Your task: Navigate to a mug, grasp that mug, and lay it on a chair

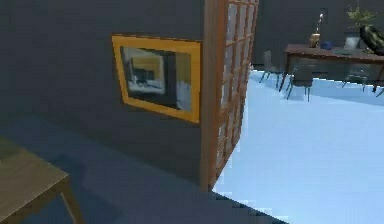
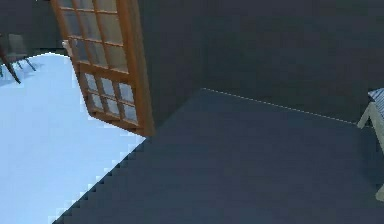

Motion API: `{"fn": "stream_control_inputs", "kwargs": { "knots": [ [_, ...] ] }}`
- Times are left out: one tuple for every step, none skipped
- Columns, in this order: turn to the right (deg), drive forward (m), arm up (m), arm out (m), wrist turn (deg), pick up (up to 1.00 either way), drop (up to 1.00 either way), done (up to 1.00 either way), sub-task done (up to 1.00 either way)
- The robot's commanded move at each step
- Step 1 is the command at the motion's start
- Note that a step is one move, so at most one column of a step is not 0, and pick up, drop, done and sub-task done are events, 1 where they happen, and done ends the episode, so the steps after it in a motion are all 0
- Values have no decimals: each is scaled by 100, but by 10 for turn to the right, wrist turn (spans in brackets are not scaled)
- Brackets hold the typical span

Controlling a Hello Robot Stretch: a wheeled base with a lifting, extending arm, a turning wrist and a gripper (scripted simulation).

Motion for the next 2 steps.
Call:
{"fn": "stream_control_inputs", "kwargs": {
  "knots": [
    [0,10,0,0,0,0,0,0,0],
    [-450,0,0,0,0,0,0,0,0]
  ]
}}
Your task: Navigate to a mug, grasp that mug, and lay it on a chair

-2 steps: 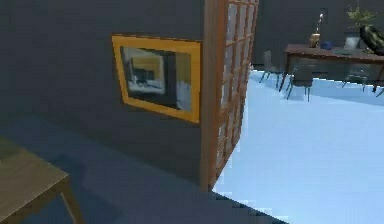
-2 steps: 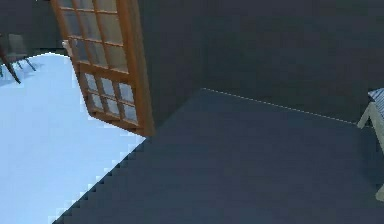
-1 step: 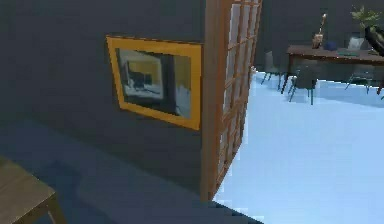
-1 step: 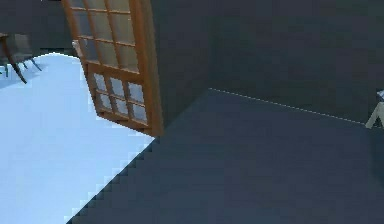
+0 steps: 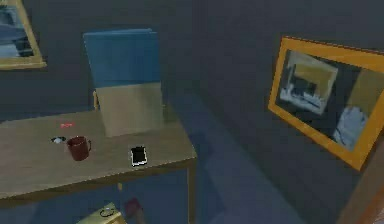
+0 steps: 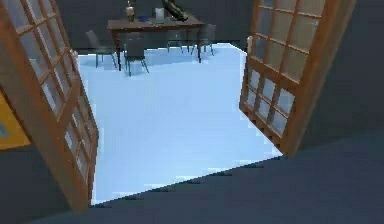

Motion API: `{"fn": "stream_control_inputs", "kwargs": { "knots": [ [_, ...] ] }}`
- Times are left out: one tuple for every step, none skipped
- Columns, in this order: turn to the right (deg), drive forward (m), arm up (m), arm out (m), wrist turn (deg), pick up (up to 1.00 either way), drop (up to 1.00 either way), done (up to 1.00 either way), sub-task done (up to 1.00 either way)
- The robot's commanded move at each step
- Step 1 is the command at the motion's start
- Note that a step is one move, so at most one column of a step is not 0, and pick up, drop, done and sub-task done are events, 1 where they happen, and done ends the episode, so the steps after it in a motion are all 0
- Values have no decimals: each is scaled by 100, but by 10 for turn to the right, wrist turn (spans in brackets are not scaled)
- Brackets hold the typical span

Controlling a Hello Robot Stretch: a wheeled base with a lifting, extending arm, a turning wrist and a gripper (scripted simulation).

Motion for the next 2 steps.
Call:
{"fn": "stream_control_inputs", "kwargs": {
  "knots": [
    [-450,0,0,0,0,0,0,0,0],
    [-450,0,0,0,0,0,0,0,0]
  ]
}}
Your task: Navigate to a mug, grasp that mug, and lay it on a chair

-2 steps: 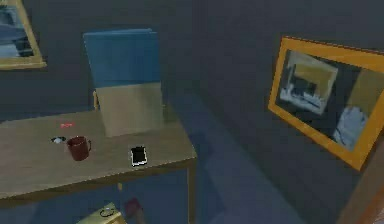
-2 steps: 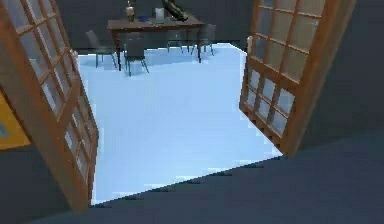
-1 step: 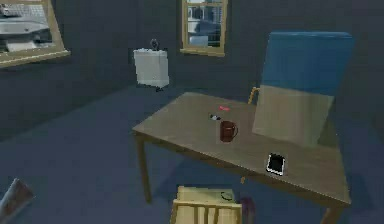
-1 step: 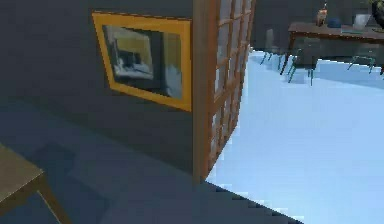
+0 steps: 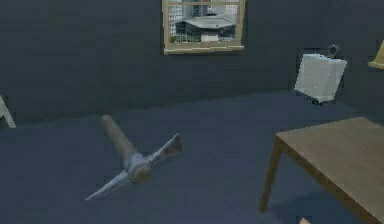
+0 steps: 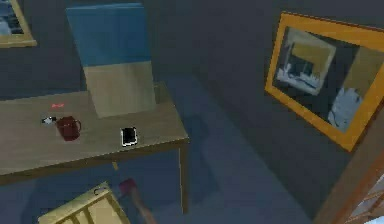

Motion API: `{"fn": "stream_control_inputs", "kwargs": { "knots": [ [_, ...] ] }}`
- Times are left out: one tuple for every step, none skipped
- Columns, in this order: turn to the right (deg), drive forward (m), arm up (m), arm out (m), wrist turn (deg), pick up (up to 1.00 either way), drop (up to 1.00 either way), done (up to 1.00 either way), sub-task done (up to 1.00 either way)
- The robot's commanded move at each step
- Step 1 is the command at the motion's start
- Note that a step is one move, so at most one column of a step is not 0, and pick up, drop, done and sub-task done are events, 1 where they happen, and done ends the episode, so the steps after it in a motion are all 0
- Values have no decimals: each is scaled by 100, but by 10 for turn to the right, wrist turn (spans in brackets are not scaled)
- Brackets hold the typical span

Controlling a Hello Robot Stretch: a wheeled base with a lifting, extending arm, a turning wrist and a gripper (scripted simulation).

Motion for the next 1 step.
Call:
{"fn": "stream_control_inputs", "kwargs": {
  "knots": [
    [-300,0,0,0,0,0,0,0,0]
  ]
}}
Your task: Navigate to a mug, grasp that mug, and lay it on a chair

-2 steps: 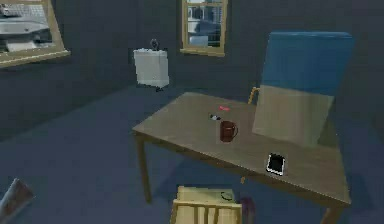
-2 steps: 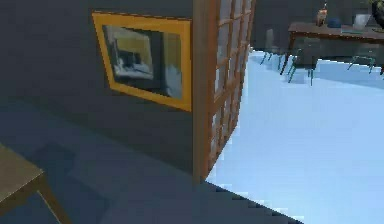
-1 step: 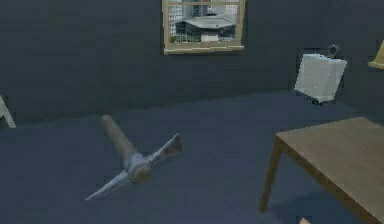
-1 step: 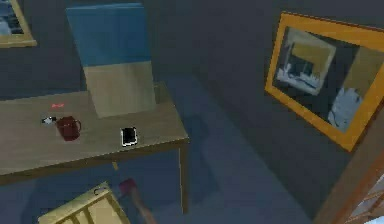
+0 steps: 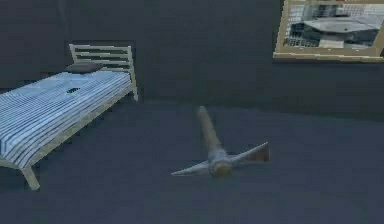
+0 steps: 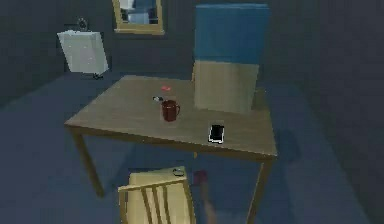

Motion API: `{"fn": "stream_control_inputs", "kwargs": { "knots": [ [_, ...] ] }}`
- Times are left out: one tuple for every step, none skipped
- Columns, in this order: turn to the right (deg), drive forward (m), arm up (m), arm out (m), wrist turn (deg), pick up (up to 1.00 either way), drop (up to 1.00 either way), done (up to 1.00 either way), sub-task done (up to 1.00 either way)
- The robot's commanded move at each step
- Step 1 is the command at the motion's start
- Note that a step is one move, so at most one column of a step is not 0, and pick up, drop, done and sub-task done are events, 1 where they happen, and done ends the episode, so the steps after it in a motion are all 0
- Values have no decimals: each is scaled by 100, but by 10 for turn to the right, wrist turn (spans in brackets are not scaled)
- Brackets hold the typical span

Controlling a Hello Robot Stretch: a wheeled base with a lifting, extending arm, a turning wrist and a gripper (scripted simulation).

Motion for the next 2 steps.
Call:
{"fn": "stream_control_inputs", "kwargs": {
  "knots": [
    [450,0,0,0,0,0,0,0,0],
    [330,0,0,0,0,0,0,0,0]
  ]
}}
